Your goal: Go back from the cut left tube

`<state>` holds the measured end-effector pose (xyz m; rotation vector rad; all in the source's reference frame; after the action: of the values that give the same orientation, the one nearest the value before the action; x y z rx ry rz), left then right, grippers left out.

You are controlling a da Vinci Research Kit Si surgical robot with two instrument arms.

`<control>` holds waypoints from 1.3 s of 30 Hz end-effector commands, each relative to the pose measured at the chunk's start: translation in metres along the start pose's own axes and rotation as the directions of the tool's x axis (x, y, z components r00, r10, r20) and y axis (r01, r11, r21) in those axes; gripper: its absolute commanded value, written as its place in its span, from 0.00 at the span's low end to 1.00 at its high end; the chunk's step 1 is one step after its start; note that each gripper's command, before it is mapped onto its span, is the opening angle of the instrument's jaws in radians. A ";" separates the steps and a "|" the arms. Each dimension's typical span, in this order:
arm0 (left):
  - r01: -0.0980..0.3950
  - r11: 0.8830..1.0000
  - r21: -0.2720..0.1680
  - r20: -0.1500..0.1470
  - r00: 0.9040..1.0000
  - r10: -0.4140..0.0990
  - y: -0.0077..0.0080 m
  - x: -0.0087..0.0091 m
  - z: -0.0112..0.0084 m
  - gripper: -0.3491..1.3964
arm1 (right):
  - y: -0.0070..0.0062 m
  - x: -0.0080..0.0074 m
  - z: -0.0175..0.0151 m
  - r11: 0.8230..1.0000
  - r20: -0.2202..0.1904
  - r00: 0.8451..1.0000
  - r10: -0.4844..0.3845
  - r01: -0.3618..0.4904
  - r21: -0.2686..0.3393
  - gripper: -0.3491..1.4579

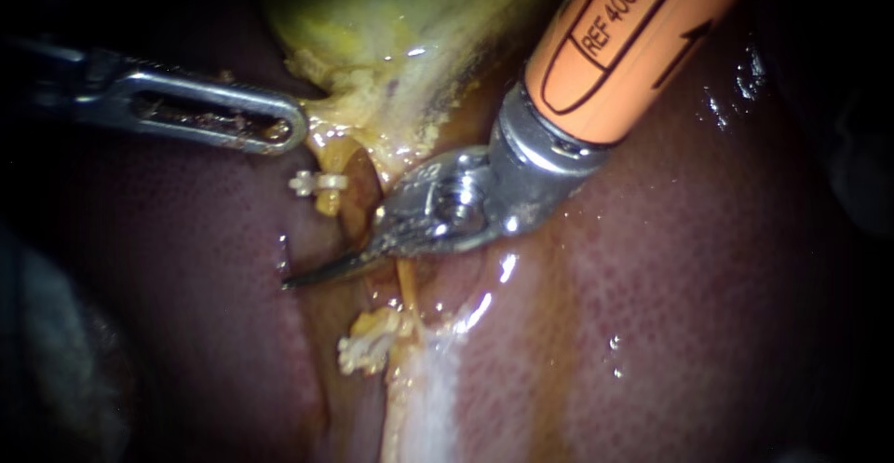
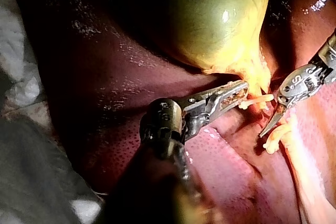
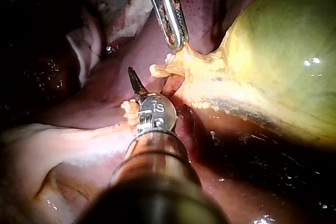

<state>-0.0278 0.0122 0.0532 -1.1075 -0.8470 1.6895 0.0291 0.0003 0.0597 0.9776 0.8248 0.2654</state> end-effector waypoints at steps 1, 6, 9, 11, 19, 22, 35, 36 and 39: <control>-0.002 1.000 0.001 -0.001 1.000 0.002 0.0000 0.0000 0.0001 0.00 | 0.0000 0.0000 0.0000 1.000 0.000 1.000 -0.001 0.001 0.000 0.00; -0.002 1.000 0.001 -0.001 1.000 0.002 0.0000 0.0000 0.0001 0.00 | -0.0004 -0.0002 0.0002 0.999 -0.031 1.000 0.003 -0.004 -0.032 0.43; -0.002 1.000 0.001 -0.001 1.000 0.002 0.0000 0.0000 0.0000 0.00 | -0.0005 -0.0004 0.0006 0.999 -0.088 0.996 0.001 -0.004 -0.039 0.82; -0.002 1.000 0.001 -0.001 1.000 0.002 0.0000 0.0000 0.0000 0.00 | -0.0005 -0.0004 0.0009 0.998 -0.139 0.990 0.001 -0.009 -0.058 0.87; -0.002 1.000 0.000 0.000 1.000 0.002 -0.0002 0.0001 0.0000 0.00 | -0.0010 -0.0009 0.0002 0.990 -0.171 0.982 -0.075 0.054 -0.128 0.98; -0.002 1.000 0.000 0.000 1.000 0.002 -0.0004 0.0001 -0.0001 0.00 | -0.0023 -0.0017 -0.0014 0.972 -0.151 0.978 -0.141 0.108 -0.209 0.98; -0.004 1.000 0.002 -0.001 1.000 0.004 -0.0007 0.0000 -0.0002 0.00 | -0.0062 -0.0046 -0.0108 0.857 0.099 0.964 -0.249 0.267 -0.442 0.99; -0.004 1.000 0.002 -0.001 1.000 0.004 -0.0007 0.0000 -0.0002 0.00 | -0.0064 -0.0052 -0.0114 0.850 0.112 0.962 -0.250 0.273 -0.451 0.99; -0.004 1.000 0.002 -0.002 1.000 0.004 -0.0007 -0.0001 -0.0002 0.00 | -0.0069 -0.0068 -0.0134 0.830 0.137 0.961 -0.241 0.277 -0.485 0.99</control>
<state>-0.0273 0.0123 0.0538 -1.1097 -0.8426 1.6923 0.0130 0.0013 0.0535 0.3655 0.7536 0.1959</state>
